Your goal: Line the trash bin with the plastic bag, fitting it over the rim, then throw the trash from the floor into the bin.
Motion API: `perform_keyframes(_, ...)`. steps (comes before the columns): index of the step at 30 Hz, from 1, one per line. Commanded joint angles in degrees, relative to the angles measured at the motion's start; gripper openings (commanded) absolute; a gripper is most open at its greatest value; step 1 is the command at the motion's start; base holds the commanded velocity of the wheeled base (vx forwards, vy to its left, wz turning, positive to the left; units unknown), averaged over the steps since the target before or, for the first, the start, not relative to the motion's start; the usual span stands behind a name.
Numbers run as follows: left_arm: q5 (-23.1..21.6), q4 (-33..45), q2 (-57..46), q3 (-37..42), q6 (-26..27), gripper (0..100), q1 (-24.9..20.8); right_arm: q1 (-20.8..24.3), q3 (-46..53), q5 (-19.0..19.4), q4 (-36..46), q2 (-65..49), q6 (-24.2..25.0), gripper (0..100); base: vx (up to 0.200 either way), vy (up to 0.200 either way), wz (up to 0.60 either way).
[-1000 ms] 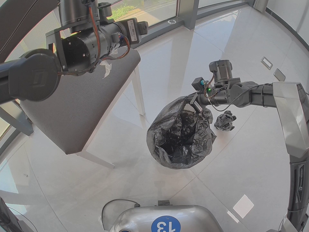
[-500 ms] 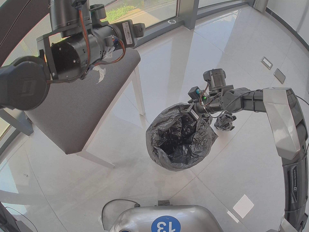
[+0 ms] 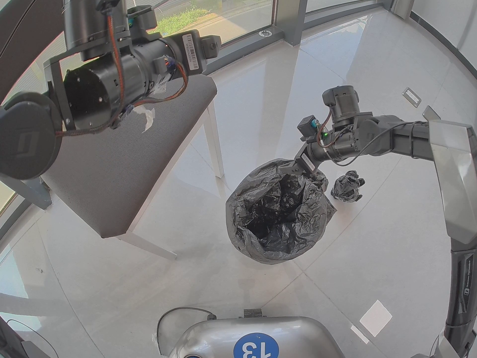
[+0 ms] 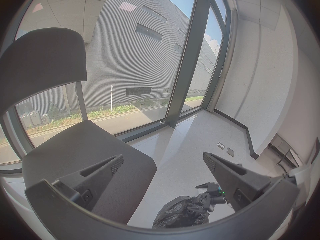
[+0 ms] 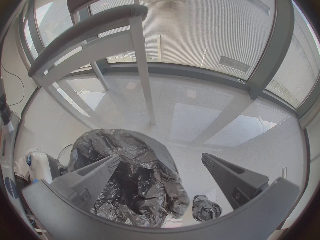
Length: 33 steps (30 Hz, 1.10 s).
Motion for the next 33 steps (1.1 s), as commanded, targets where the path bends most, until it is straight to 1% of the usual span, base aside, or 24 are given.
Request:
perform_keyframes(1, 0.36, -0.24, -2.29, 4.03, 0.18, 100, -0.03, 0.11, 0.01, -2.07, 2.06, -7.69, 1.14, 100, 0.0, 0.0, 0.0)
perform_keyframes(2, 0.45, -0.24, -2.38, 4.47, 0.27, 100, -0.03, 0.11, 0.01, -2.24, 2.06, -8.22, 1.4, 100, 0.0, 0.0, 0.0)
perform_keyframes(3, 0.89, -0.24, -2.82, 6.93, 0.36, 100, -0.12, 0.11, 3.07, -2.59, 2.15, -12.35, 2.63, 100, 0.0, 0.0, 0.0)
perform_keyframes(6, 0.89, -0.06, -3.08, 10.71, 0.18, 100, -1.7, -0.07, 16.52, -2.59, 1.97, -21.32, 3.51, 100, 0.0, 0.0, 0.0)
perform_keyframes(8, 0.45, 0.64, -2.46, 11.85, 0.62, 100, -2.75, -0.59, 24.96, -2.59, 1.71, -27.47, 3.51, 100, 0.0, 0.0, 0.0)
perform_keyframes(9, 0.18, 1.17, -1.59, 11.76, 1.06, 100, -3.19, -1.12, 29.53, -2.59, 1.62, -31.25, 3.42, 100, 0.0, 0.0, 0.0)
perform_keyframes(11, -0.17, 3.02, 1.31, 11.15, 2.12, 100, -3.72, -2.53, 35.24, -2.59, 1.62, -36.61, 3.07, 100, 0.0, 0.0, 0.0)
perform_keyframes(12, -0.17, 3.63, 2.11, 10.97, 2.47, 100, -3.72, -2.88, 36.38, -2.59, 1.62, -37.75, 2.98, 100, 0.0, 0.0, 0.0)
perform_keyframes(13, -0.26, 5.74, 4.48, 10.53, 3.26, 100, -3.55, -4.29, 39.63, -2.59, 1.62, -41.36, 2.98, 100, 0.0, 0.0, 0.0)
perform_keyframes(14, -0.26, 5.74, 4.48, 10.53, 3.26, 100, -3.55, -4.29, 39.63, -2.59, 1.62, -41.36, 2.98, 100, 0.0, 0.0, 0.0)
perform_keyframes(15, -0.17, 8.03, 8.08, 10.18, 4.23, 100, -3.19, -6.31, 43.59, -2.59, 1.62, -45.84, 2.98, 100, 0.0, 0.0, 0.0)
perform_keyframes(19, -0.17, 7.5, 15.2, 8.16, 7.48, 100, -1.96, -9.38, 50.62, -2.51, 1.27, -52.69, 2.9, 100, 0.0, 0.0, 0.0)
perform_keyframes(25, -0.08, 5.92, 25.57, -0.45, 13.54, 100, -0.73, -13.16, 59.94, -2.42, -3.65, -58.93, 2.37, 100, 0.0, 0.0, 0.0)
perform_keyframes(27, -0.08, 5.92, 26.98, -1.68, 14.86, 100, -0.38, -13.78, 60.9, -2.42, -4.27, -59.55, 2.1, 100, 0.0, 0.0, 0.0)
perform_keyframes(28, 0.01, 5.92, 28.82, -3.27, 17.06, 100, -0.03, -14.57, 61.96, -2.07, -4.88, -60.25, 1.84, 100, 0.0, 0.0, 0.0)
perform_keyframes(29, -0.08, 5.65, 29.88, -4.23, 17.94, 100, 0.23, -14.92, 62.4, -1.98, -5.06, -60.69, 1.75, 100, 0.0, 0.0, 0.0)
perform_keyframes(33, -0.08, 4.6, 31.72, -5.2, 19.26, 100, 0.32, -15.36, 63.19, -1.98, -5.06, -61.22, 1.75, 100, 0.0, 0.0, 0.0)
